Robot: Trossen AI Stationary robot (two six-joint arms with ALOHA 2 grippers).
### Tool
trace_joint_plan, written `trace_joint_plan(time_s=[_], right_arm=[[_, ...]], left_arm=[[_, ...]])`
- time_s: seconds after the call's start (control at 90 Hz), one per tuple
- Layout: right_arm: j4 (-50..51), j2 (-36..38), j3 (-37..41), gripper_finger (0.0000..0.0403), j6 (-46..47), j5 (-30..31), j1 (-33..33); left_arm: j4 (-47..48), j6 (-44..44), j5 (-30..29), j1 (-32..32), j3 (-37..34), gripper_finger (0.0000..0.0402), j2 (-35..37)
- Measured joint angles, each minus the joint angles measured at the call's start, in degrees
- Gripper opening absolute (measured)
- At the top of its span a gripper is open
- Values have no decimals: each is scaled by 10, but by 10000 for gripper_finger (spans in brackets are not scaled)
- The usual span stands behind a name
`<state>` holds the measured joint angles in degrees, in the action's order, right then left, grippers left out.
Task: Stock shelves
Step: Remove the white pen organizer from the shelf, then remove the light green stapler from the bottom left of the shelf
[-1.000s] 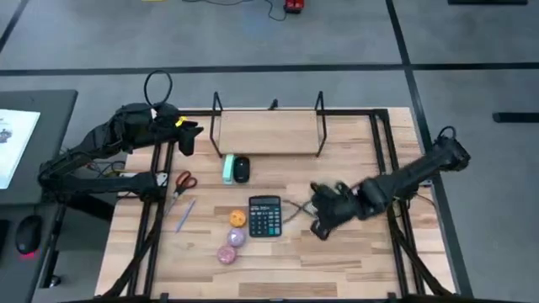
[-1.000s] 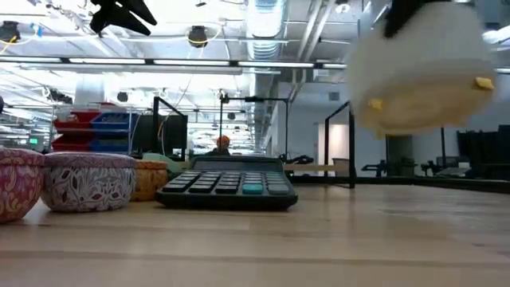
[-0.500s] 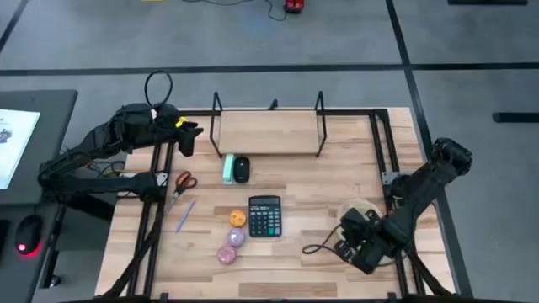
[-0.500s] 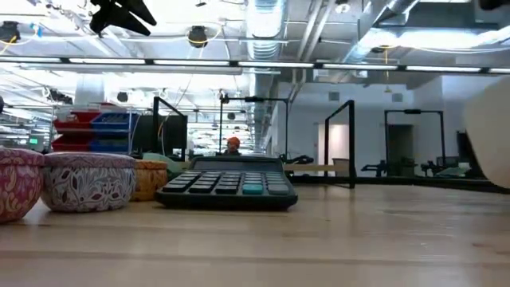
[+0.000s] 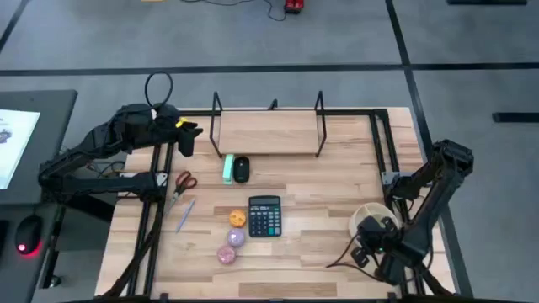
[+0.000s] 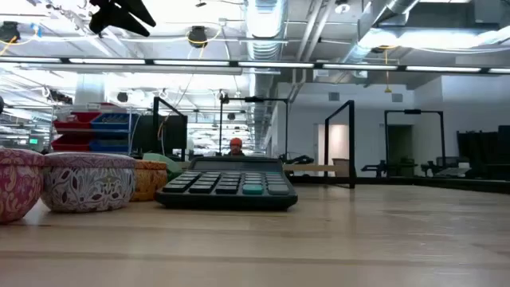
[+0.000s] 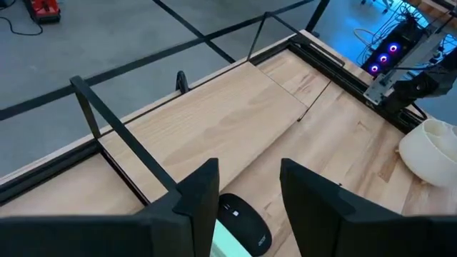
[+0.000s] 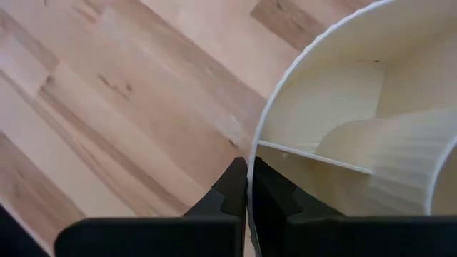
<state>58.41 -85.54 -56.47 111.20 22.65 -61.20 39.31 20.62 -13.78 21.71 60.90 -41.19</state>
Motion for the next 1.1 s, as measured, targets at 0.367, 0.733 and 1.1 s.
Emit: trace_joint_plan(time_s=[0.367,0.733,1.1], right_arm=[[-4,0,0,65,5,-23,-11],[-3,85,0,211,-90,-19,8],[-5,234,-24,224,-343,-20,86]], left_arm=[[0,1,0,0,0,127,0],[0,2,0,0,0,127,0],[5,2,-1,0,0,127,0]])
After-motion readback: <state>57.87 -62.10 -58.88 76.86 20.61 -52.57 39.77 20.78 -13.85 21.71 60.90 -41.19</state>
